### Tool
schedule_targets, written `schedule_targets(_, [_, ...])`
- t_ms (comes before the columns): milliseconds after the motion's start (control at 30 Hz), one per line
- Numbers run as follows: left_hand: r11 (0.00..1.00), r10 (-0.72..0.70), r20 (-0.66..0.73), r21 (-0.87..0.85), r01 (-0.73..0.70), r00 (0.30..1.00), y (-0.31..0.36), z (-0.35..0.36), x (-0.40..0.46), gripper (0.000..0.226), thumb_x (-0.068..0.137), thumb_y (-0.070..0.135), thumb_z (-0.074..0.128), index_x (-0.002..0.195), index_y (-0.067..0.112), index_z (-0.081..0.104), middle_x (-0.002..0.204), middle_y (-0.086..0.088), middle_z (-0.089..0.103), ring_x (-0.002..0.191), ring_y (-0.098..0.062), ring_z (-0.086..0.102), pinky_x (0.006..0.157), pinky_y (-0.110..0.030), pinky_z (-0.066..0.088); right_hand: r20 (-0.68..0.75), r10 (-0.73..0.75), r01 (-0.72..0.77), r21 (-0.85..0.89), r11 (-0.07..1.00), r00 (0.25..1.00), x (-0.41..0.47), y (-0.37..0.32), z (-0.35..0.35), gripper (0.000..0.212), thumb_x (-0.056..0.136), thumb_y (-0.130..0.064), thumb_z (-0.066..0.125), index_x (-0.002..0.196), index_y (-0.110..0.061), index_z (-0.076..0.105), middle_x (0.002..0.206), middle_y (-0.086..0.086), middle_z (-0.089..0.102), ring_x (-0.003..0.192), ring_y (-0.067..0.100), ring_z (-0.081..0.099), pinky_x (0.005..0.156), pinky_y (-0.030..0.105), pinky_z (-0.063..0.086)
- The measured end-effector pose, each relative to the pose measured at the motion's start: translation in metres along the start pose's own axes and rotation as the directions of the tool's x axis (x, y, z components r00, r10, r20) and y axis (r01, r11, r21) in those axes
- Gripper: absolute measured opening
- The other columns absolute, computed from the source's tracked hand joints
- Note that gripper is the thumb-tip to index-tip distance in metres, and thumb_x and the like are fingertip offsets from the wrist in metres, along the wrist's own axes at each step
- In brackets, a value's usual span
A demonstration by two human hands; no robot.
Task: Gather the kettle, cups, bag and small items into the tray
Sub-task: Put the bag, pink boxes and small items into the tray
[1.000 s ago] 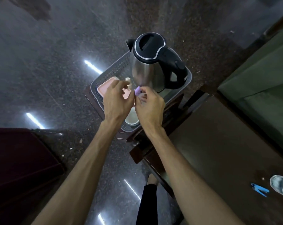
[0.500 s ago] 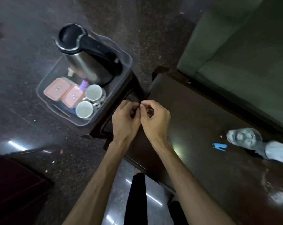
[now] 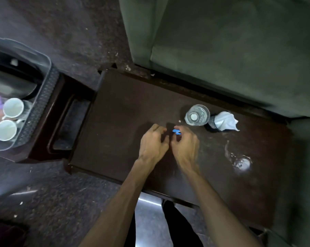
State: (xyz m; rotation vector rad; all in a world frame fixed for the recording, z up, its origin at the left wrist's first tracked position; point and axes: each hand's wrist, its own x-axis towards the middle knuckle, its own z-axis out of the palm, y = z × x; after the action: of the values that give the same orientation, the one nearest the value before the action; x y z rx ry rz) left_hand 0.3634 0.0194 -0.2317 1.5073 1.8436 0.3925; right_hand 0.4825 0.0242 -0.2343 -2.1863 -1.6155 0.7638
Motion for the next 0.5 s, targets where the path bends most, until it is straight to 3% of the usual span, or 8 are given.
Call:
schedule_targets(133, [0.998,-0.017,0.062,0.054,0.014,0.998,0.004,0.02,-0.002,0.019,0.086,0.023,0.069,0.104,0.016,0.072,0.111,-0.001,0.065,0.086,-0.029,0.069,0.08,-0.04,0.057,0.261,-0.023,0.092,-0.256,0.962,0.965,0.016,0.027,0.001,0.058,0.09,-0.008,0.066,0.146,-0.017,0.056,0.149,0.005,0.059,0.12,0.036,0.066,0.098,0.043,0.053])
schedule_targets(200, [0.997,-0.016,0.064,0.075,0.011,0.998,-0.001,0.024,-0.004,0.022,0.087,0.023,0.069,0.108,0.016,0.071,0.113,-0.001,0.065,0.086,-0.029,0.069,0.08,-0.041,0.058,0.348,-0.014,0.148,-0.361,0.921,0.937,0.02,0.031,0.011,0.062,0.092,-0.008,0.064,0.151,-0.016,0.049,0.156,0.007,0.049,0.121,0.038,0.065,0.098,0.045,0.054])
schedule_targets(367, [0.997,-0.043,0.033,0.07,0.04,0.999,-0.033,0.018,-0.008,0.034,0.088,0.024,0.068,0.122,0.018,0.07,0.12,0.0,0.065,0.09,-0.027,0.07,0.084,-0.04,0.059,0.304,0.024,0.115,-0.432,0.894,0.952,0.023,0.027,0.037,0.037,0.094,-0.015,0.065,0.131,-0.014,0.062,0.136,0.011,0.057,0.106,0.038,0.069,0.085,0.043,0.054])
schedule_targets(433, [0.996,-0.073,0.01,0.057,0.072,0.997,-0.048,0.012,-0.011,0.034,0.089,0.022,0.068,0.122,0.019,0.07,0.12,0.0,0.065,0.089,-0.027,0.07,0.084,-0.039,0.059,0.215,0.097,-0.014,-0.36,0.933,0.972,0.02,0.02,0.043,0.03,0.09,-0.024,0.071,0.119,-0.018,0.07,0.119,0.01,0.07,0.102,0.037,0.071,0.084,0.04,0.054])
schedule_targets(500, [0.993,-0.115,-0.028,0.004,0.115,0.993,-0.064,0.0,-0.015,0.033,0.088,0.02,0.069,0.121,0.018,0.071,0.117,0.0,0.065,0.086,-0.025,0.07,0.083,-0.038,0.059,0.195,0.197,-0.164,-0.176,0.971,0.961,0.01,0.0,0.051,0.022,0.085,-0.031,0.076,0.105,-0.023,0.077,0.098,0.002,0.078,0.096,0.029,0.074,0.081,0.036,0.056])
